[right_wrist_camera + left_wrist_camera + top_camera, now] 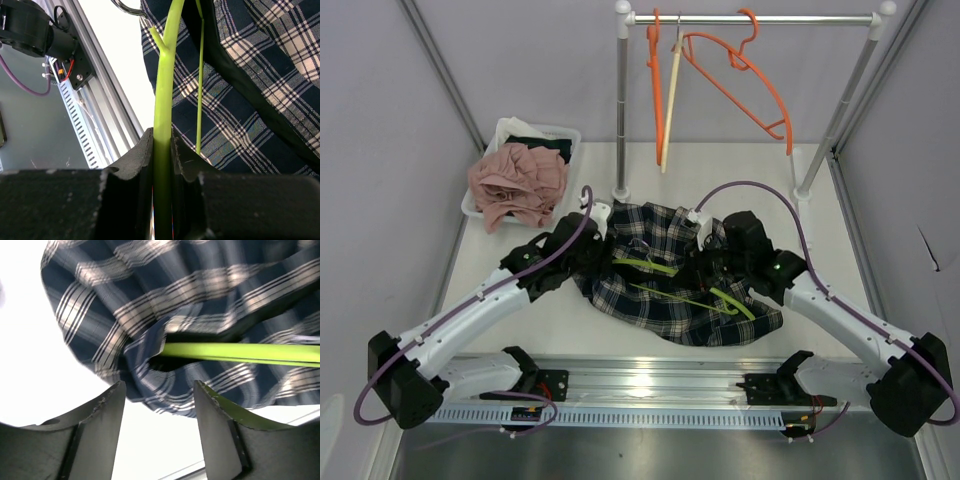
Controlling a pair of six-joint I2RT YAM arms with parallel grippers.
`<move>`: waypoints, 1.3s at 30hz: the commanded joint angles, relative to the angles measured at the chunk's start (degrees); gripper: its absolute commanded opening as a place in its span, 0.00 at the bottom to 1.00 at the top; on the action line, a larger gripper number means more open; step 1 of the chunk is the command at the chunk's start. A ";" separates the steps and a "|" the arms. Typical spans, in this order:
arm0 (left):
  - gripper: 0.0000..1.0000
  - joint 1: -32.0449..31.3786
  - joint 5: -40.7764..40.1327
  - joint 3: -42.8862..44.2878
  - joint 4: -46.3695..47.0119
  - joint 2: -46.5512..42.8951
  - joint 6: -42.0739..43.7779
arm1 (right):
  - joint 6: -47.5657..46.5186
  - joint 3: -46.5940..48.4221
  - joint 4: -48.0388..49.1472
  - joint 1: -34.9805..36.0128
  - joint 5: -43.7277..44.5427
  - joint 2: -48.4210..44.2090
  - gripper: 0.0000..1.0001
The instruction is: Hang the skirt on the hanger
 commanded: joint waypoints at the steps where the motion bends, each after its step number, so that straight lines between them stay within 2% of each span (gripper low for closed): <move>1: 0.64 -0.30 -4.54 0.81 -2.31 1.00 -0.83 | -1.21 3.04 3.29 -0.36 -0.84 0.39 0.00; 5: 0.68 -0.21 -3.05 0.28 0.93 2.22 0.65 | -1.38 3.04 3.30 -0.27 -1.28 0.57 0.00; 11: 0.69 -0.30 -2.69 0.81 3.49 5.30 1.37 | -1.91 4.45 2.68 -0.27 -1.72 1.54 0.00; 15: 0.66 -0.21 -4.97 0.98 4.37 7.50 -0.39 | -1.82 4.71 2.86 -0.36 -1.90 1.63 0.00; 18: 0.58 -0.21 -6.29 1.25 4.63 8.47 -1.09 | -2.00 4.71 2.86 -0.36 -1.81 1.54 0.00; 19: 0.46 -0.21 -6.29 1.25 4.72 8.73 -1.01 | -2.00 4.80 2.77 -0.45 -1.72 1.54 0.00; 21: 0.32 -0.30 -5.94 1.25 4.90 8.47 -0.75 | -2.00 4.80 2.68 -0.45 -1.72 1.54 0.00; 22: 0.16 -0.30 -4.98 1.16 5.59 8.12 -0.40 | -2.17 4.89 2.68 -0.45 -1.72 1.63 0.00; 25: 0.00 -0.38 -2.00 0.46 7.35 5.31 0.57 | -2.09 4.98 2.77 -0.54 -1.63 1.36 0.00; 29: 0.00 -1.43 0.81 0.63 7.88 3.20 1.98 | -2.09 5.77 2.68 -0.89 -1.89 1.01 0.00; 35: 0.00 -6.44 0.12 0.90 9.64 0.82 4.35 | -2.52 6.47 1.98 -1.50 -4.27 -0.13 0.00; 39: 0.06 -8.55 -1.19 0.28 11.48 -0.23 5.76 | -2.26 6.38 1.98 -2.64 -4.79 -0.22 0.00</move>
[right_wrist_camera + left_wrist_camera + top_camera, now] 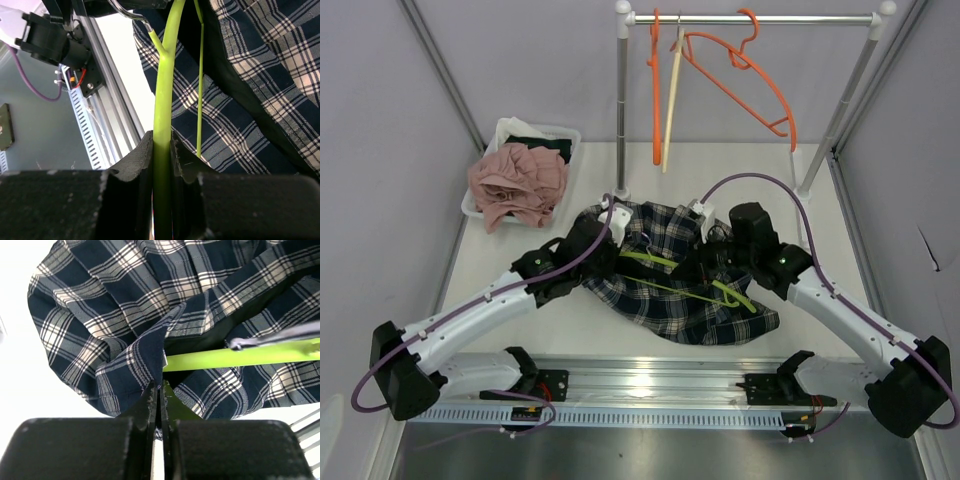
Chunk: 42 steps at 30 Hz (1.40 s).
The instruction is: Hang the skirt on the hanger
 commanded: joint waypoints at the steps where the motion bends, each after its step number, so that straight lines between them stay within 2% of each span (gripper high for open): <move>1: 0.11 -2.65 1.32 0.09 6.77 -2.81 2.11 | -0.75 2.71 3.39 -0.70 -0.97 -1.07 0.00; 5: 0.19 -3.62 -1.32 -0.97 7.73 -1.67 3.08 | -0.14 2.27 4.28 -1.14 -1.76 -1.25 0.00; 8: 0.30 -5.38 -3.33 -2.12 9.49 -1.06 3.87 | 0.13 2.45 4.63 -1.23 -2.38 -0.90 0.00; 9: 0.36 -5.90 -5.34 -2.11 9.58 -1.06 4.04 | 0.21 2.45 4.63 -1.23 -2.47 -0.90 0.00; 13: 0.48 -9.24 -9.66 -2.38 10.98 -1.14 5.01 | 0.22 2.36 4.46 -1.32 -2.64 -1.16 0.00; 21: 0.62 -10.04 -3.61 -4.57 14.76 -6.93 1.68 | 0.30 1.66 4.54 -1.67 -2.47 -0.99 0.00; 29: 0.64 -10.04 0.26 -7.56 22.41 -7.65 -8.59 | 0.92 1.13 5.16 -1.58 -1.68 -0.72 0.00; 39: 0.64 -10.04 -3.70 -11.26 32.25 -7.65 -14.85 | 0.92 1.04 5.33 -0.79 -1.06 -0.11 0.00; 42: 0.64 -10.04 -4.66 -10.20 31.82 -6.42 -15.20 | 0.83 1.04 5.51 -0.70 -1.06 0.15 0.00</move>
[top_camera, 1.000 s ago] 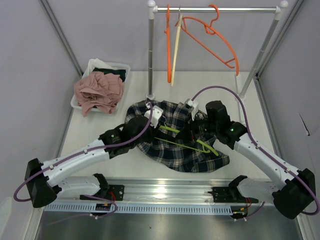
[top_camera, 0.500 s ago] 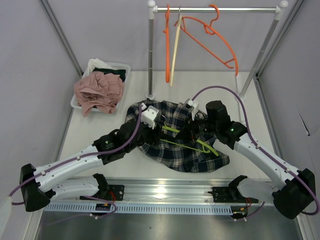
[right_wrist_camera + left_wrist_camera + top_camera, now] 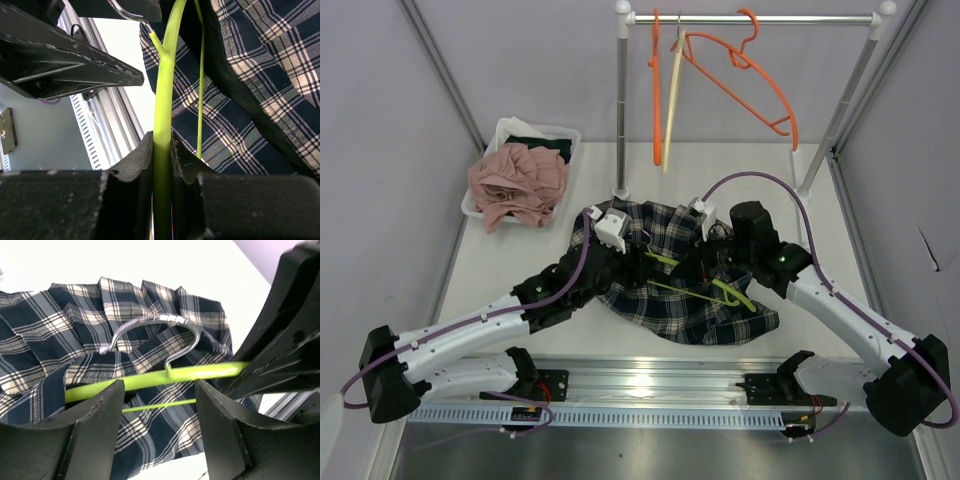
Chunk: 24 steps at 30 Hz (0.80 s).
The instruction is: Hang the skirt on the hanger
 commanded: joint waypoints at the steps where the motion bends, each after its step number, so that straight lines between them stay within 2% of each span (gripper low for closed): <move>1: 0.64 -0.23 -1.97 0.92 5.20 0.45 -2.55 | 0.22 1.06 5.14 0.50 -0.12 -0.04 0.00; 18: 0.58 -0.23 -4.79 -2.59 12.67 4.32 -4.57 | 0.13 1.24 4.96 1.03 0.41 0.05 0.00; 21: 0.50 -0.23 -5.31 -3.38 13.81 4.31 -5.18 | 0.13 1.50 4.70 1.03 0.41 -0.04 0.00; 24: 0.33 -0.23 -5.31 -3.12 13.73 5.10 -5.27 | 0.22 1.59 4.44 1.12 0.85 -0.13 0.00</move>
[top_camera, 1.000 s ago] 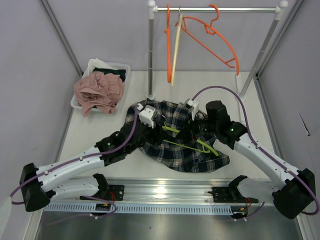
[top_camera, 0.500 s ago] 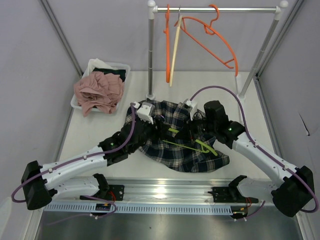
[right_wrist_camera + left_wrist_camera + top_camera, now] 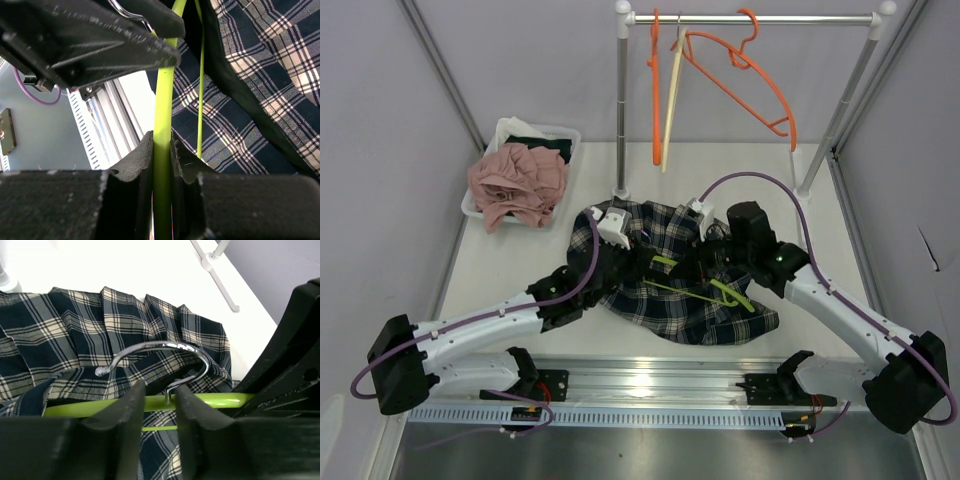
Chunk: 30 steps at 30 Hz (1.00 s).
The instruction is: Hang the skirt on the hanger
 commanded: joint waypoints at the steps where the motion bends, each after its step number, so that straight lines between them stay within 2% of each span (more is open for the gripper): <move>1: 0.24 -0.31 -1.12 -0.17 2.95 0.97 -0.86 | -0.28 1.59 3.85 0.46 -0.05 -0.98 0.00; 5: 0.02 -0.23 -1.55 -0.52 2.86 1.50 -0.94 | -0.28 1.68 2.97 0.72 1.09 -1.07 0.00; 7: 0.00 -0.23 -2.34 -0.96 2.95 1.24 -0.86 | -0.28 1.94 1.40 0.99 2.49 -0.98 0.01; 9: 0.00 -0.23 -3.05 -1.48 2.86 0.63 -0.33 | -0.02 2.55 -0.01 1.60 5.74 -1.15 0.19; 10: 0.00 -0.23 -3.48 -1.75 2.86 0.45 -0.24 | 0.50 2.82 -1.94 1.78 7.40 -1.33 0.35; 12: 0.00 -0.23 -3.75 -2.27 2.95 -0.08 0.37 | 1.03 3.69 -3.88 2.04 11.19 -1.68 0.48; 13: 0.00 -0.23 -4.01 -2.45 2.69 -0.25 0.46 | 1.56 3.96 -5.63 2.04 12.59 -2.47 0.58; 16: 0.00 -0.23 -4.54 -3.33 2.95 -0.78 0.72 | 3.40 5.10 -8.45 1.96 16.38 -4.22 0.71; 19: 0.00 -0.23 -5.33 -4.29 3.65 -1.74 0.55 | 5.77 6.42 -11.26 1.69 20.68 -5.54 0.77; 23: 0.00 -0.23 -6.04 -4.73 3.30 -2.62 0.64 | 11.13 7.74 -16.10 -1.46 27.80 -6.25 0.78; 26: 0.00 -0.14 -6.21 -5.09 3.30 -3.24 0.81 | 13.78 7.66 -18.91 -6.56 28.08 -4.60 0.72; 30: 0.00 -0.23 -5.86 -5.35 3.39 -3.42 0.64 | 13.17 8.53 -19.71 -6.75 26.94 0.33 0.69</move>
